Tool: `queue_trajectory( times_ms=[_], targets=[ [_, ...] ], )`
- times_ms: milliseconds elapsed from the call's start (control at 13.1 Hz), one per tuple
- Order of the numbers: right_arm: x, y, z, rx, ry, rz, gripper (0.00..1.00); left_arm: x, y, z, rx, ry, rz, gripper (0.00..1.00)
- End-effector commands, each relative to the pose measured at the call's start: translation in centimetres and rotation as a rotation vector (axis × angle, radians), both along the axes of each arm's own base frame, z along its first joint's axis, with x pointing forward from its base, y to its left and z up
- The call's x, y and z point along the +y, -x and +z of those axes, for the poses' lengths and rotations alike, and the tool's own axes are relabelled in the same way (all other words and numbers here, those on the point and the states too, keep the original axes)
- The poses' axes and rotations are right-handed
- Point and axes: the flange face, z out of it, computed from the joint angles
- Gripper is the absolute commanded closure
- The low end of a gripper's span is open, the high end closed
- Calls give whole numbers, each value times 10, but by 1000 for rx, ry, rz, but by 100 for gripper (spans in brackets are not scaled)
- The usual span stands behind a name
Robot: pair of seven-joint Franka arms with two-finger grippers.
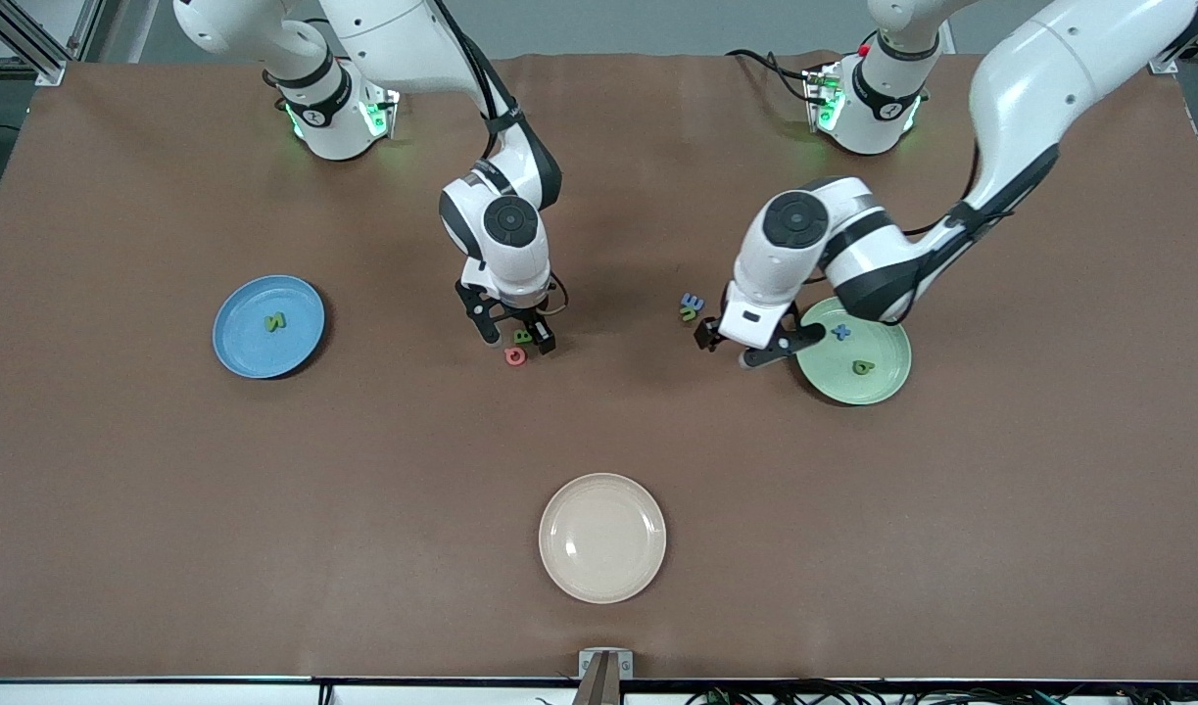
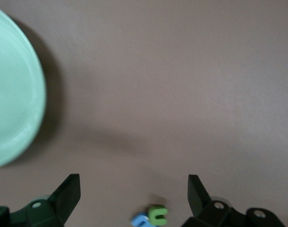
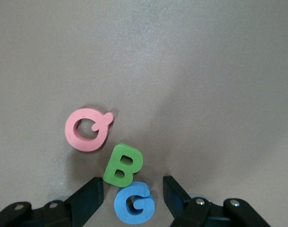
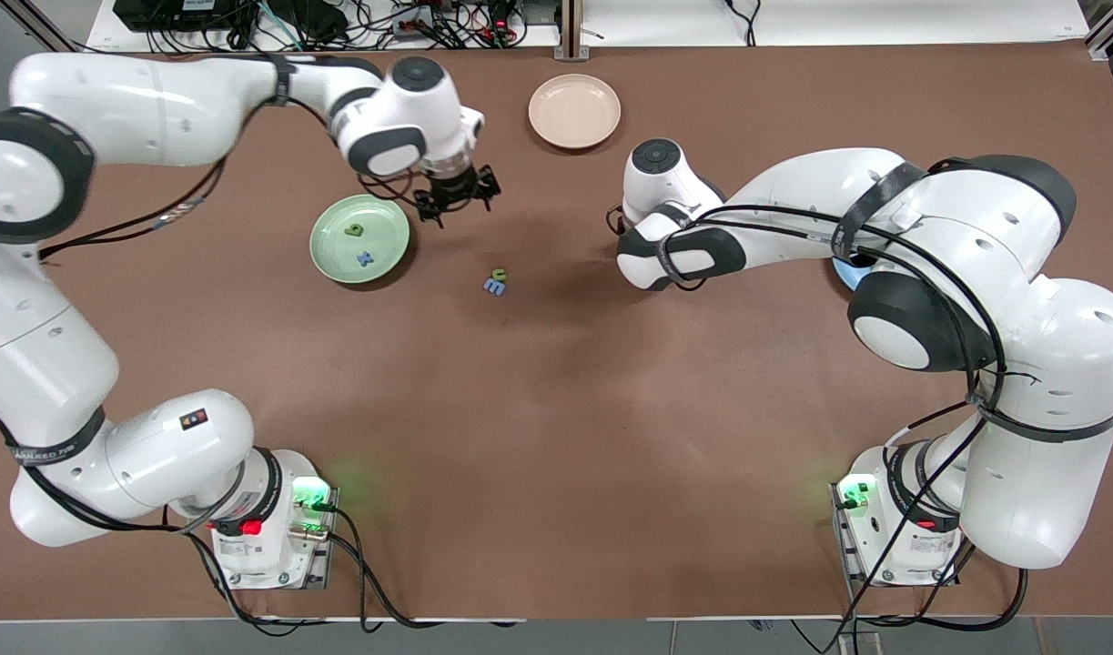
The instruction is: Sort uppercase to blue plate, lowercase to green plate
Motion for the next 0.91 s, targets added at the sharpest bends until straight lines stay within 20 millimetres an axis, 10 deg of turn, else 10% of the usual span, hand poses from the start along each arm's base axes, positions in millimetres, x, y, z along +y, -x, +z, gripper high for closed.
queue_trajectory(
  times_ms=[0, 610, 838],
  targets=[
    [0, 4, -6, 3, 4, 3, 38, -37, 11, -12, 17, -39, -2, 0],
    [14, 15, -2, 0, -7, 18, 39, -69, 47, -56, 70, -101, -21, 17],
    [13, 15, -1, 4, -5, 22, 55, -68, 49, -62, 80, -102, -23, 29]
  ],
)
